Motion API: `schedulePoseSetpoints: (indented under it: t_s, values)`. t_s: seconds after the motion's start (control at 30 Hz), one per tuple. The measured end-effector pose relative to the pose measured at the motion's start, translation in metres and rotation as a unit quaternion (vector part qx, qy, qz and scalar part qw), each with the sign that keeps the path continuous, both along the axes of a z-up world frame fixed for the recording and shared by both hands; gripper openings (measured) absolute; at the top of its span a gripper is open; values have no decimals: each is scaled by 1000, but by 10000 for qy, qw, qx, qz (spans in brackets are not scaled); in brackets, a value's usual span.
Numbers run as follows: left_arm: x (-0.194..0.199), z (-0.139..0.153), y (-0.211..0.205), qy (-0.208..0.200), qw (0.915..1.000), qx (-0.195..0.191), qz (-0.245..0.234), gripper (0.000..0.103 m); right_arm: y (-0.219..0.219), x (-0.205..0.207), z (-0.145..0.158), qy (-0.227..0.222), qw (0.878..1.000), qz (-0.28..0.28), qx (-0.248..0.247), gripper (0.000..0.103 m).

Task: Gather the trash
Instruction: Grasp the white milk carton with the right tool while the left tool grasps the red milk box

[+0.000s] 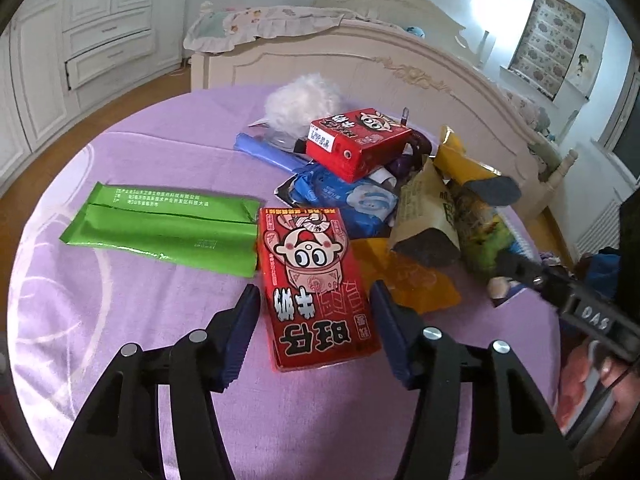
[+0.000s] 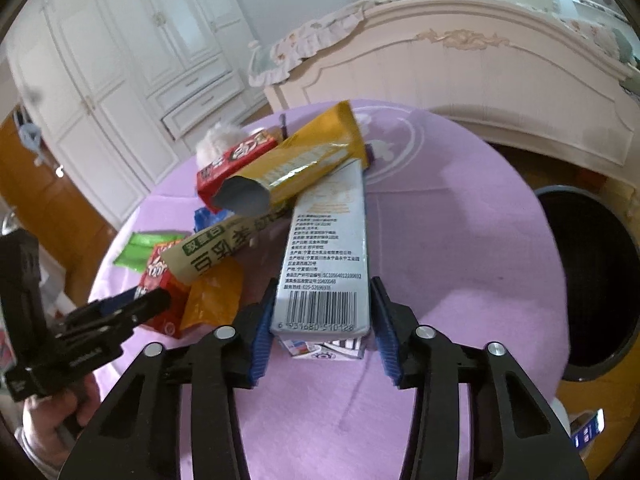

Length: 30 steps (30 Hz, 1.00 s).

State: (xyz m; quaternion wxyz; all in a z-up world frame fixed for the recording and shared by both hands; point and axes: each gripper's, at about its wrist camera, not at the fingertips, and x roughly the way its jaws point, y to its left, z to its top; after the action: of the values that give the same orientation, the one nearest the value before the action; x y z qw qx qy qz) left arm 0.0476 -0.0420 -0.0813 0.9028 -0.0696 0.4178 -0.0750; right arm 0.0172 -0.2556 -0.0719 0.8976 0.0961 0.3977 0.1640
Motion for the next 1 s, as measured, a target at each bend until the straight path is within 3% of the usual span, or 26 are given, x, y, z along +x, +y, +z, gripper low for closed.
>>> schedulePoseSetpoints:
  t_s: [0.13,0.23,0.37,0.67,0.8,1.0]
  values:
    - [0,-4,1,151,9998,52,115,65,-14,-7,2,20,9998,-51,195,43]
    - [0,-5,3,171,9998,-65,76,54,-24,-12,3,13,9992,-71,399,43]
    - [-2,-5,9,140,9996,-221,87,53,-37,-20,6,2,9973,-33,738,42]
    - [-25,28,12,-447,9976,-525,39,52,-63,-47,27,-360,9873,213,1531,42]
    - [-25,55,-15,-754,9945,-634,-349,52,-78,-57,35,-638,9843,36,1647,42]
    - [-6,76,-84,-1034,9853,-765,-1128,52,-125,-56,43,-944,9794,-754,1616,42]
